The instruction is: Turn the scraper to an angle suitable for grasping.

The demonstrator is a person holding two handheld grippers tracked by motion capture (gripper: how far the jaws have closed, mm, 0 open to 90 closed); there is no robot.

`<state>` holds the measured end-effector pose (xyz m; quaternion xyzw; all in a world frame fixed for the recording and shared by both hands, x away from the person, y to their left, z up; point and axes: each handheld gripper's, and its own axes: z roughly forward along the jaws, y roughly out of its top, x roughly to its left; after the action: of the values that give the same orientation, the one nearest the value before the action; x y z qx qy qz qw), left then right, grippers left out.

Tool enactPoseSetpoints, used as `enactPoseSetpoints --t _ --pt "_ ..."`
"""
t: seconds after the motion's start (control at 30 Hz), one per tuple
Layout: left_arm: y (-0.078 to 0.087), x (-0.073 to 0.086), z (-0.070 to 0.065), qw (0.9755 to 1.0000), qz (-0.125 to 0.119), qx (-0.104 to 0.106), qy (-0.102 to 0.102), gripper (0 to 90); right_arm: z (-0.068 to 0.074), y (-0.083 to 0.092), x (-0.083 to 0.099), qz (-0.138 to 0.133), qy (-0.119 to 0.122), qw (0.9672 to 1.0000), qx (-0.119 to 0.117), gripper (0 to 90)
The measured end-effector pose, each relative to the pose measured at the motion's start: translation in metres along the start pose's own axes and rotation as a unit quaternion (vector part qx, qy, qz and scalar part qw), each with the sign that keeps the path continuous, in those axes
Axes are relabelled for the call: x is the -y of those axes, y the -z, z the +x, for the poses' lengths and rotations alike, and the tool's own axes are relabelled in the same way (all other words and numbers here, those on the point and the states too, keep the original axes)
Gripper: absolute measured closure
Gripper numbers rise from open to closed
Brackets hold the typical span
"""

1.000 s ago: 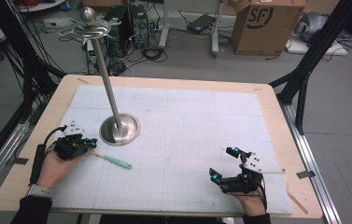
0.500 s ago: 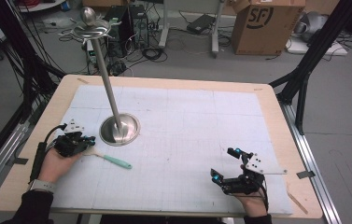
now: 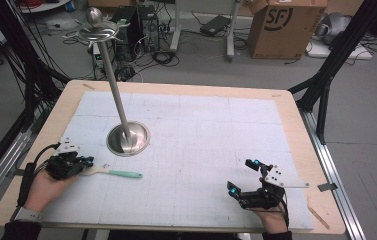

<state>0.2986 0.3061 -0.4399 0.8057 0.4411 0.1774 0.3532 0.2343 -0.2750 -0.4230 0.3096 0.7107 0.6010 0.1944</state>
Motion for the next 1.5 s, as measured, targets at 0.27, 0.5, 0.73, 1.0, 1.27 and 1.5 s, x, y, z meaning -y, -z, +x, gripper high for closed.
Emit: enactPoseSetpoints --t 0.27,0.5,0.73,1.0,1.27,1.5 --pt "0.017 0.016 -0.01 0.9999 0.0 0.01 -0.001 89.9 0.001 -0.004 0.0 0.004 0.002 1.0 -0.005 0.4" --pt "0.034 0.031 -0.034 0.9995 0.0 -0.01 -0.029 89.8 0.002 -0.006 -0.002 0.005 0.006 0.9999 -0.007 0.4" --pt "0.051 0.044 -0.045 0.9996 -0.01 0.013 -0.024 89.8 0.002 -0.006 -0.002 0.003 0.005 0.9999 -0.009 0.4" --pt "0.046 0.028 -0.051 0.9969 -0.055 0.048 -0.03 89.7 0.004 -0.011 -0.002 0.01 0.006 0.9998 -0.014 0.4" --pt "0.013 0.004 -0.093 0.9905 -0.034 0.089 -0.099 89.7 0.002 -0.01 -0.001 0.009 0.004 0.9999 -0.012 0.4" --pt "0.001 -0.004 -0.092 0.9854 -0.023 0.125 -0.114 89.6 0.001 -0.006 -0.001 0.006 0.003 0.9999 -0.01 0.4"
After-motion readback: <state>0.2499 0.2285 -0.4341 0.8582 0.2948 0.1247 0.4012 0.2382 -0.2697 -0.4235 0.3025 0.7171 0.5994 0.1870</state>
